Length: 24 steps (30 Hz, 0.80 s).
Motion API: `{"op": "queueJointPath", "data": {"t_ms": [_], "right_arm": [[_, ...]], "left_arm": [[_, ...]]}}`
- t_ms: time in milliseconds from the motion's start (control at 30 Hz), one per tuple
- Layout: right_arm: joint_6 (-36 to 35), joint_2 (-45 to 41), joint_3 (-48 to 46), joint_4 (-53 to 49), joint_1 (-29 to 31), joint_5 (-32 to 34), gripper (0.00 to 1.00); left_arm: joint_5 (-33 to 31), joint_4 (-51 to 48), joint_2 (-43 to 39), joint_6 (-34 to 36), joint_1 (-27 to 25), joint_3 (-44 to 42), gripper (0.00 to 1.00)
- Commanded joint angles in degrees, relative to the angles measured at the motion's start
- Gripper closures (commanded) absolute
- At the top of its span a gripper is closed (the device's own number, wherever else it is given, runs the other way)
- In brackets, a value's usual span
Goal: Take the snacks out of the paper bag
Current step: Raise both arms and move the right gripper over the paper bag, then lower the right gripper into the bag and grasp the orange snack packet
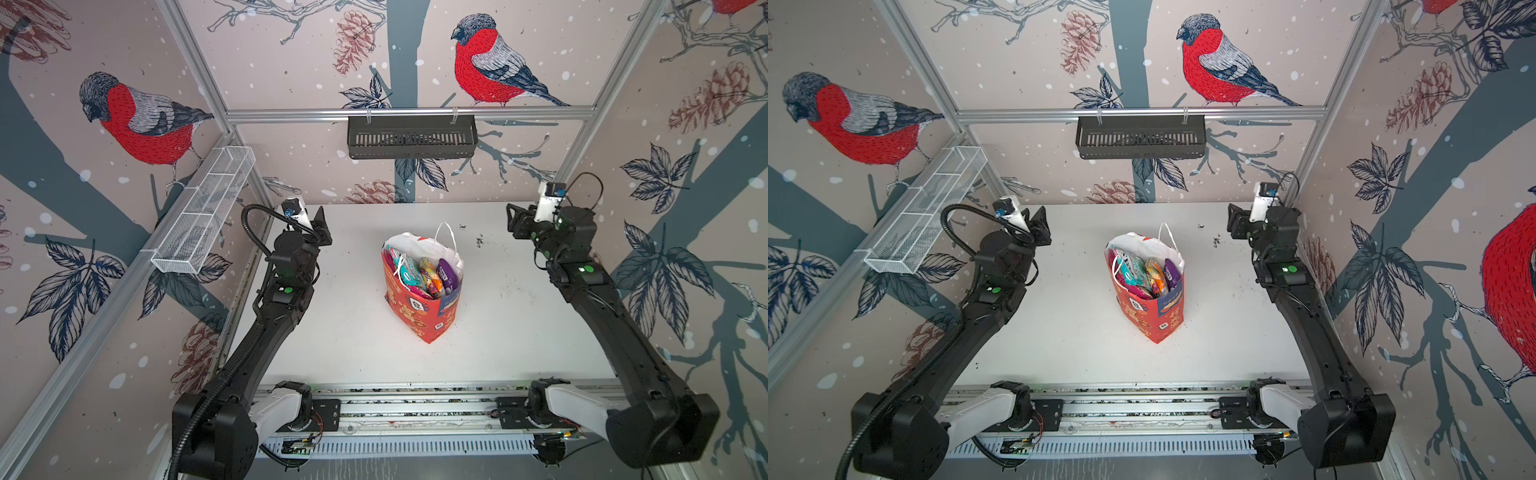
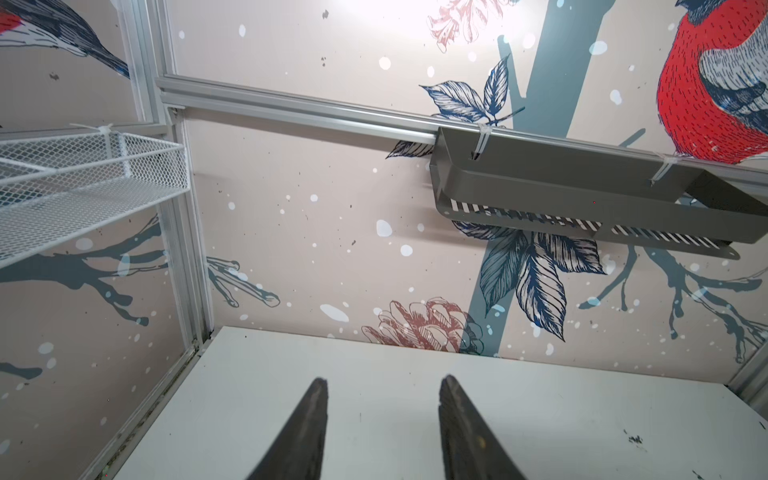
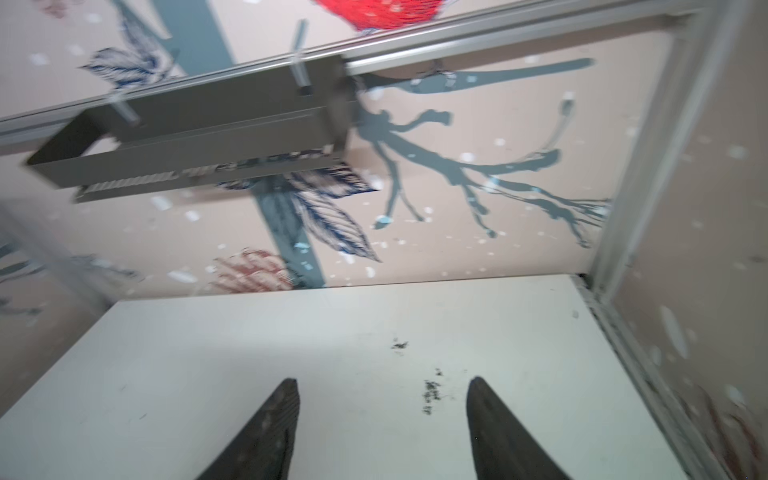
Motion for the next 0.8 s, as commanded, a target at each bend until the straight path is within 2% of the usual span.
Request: {"op": "queueJointPath", "data": {"t_ms": [0,67,167,300,367,433,567,767], "right_arm": [[-5.38,0.86,6.88,-18.22,9.55,-3.26,0.41],[-7.07,1.49,10.58,-22.55,16.76,0.08,0.47],[-8.07,3.26,15.37,-28.52,24.73,1.34,0.59],[-8.11,7.29,19.11,-34.61,34.15,9.80,0.59],[-7.93,9.82,20.97,-37.28,37.81,13.26,0.54],[-7.93,12.57,22.83,-39.73,40.29,16.67,0.51],[-6.45,17.99,26.11,-45.19,42.48,25.39,0.50],[-4.65,21.66,27.55,-48.10,42.62,27.30,0.46]], "left_arm": [[4.44,-7.46,-1.13,-1.39,-0.58,0.62,0.56],[4.99,-8.22,-1.24,-1.09,-1.46,0.83,0.56],[5.06,-8.88,-0.43,-1.24,-2.40,1.09,0.56],[5.15,-8.63,0.36,-1.61,-2.73,1.23,0.56],[5.39,-8.41,0.76,-1.56,-2.83,1.30,0.55],[5.55,-8.19,0.94,-1.65,-2.90,1.54,0.55],[5.77,-8.23,1.23,-1.56,-2.99,1.46,0.55],[5.17,-8.80,0.95,-0.84,-2.99,1.19,0.54]]}}
